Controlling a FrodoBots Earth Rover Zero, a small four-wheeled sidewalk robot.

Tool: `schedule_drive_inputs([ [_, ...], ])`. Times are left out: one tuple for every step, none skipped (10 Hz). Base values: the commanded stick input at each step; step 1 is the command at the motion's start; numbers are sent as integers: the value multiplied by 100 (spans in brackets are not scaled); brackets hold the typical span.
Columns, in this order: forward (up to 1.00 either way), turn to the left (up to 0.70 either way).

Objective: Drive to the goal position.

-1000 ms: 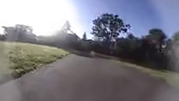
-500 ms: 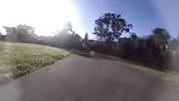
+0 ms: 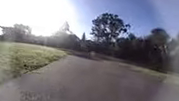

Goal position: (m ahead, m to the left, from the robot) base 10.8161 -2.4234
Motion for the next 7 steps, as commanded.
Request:
schedule_drive_inputs([
  [70,0],
  [70,0],
  [70,-35],
  [70,-35],
  [70,-35],
  [70,-35],
  [70,-35],
])
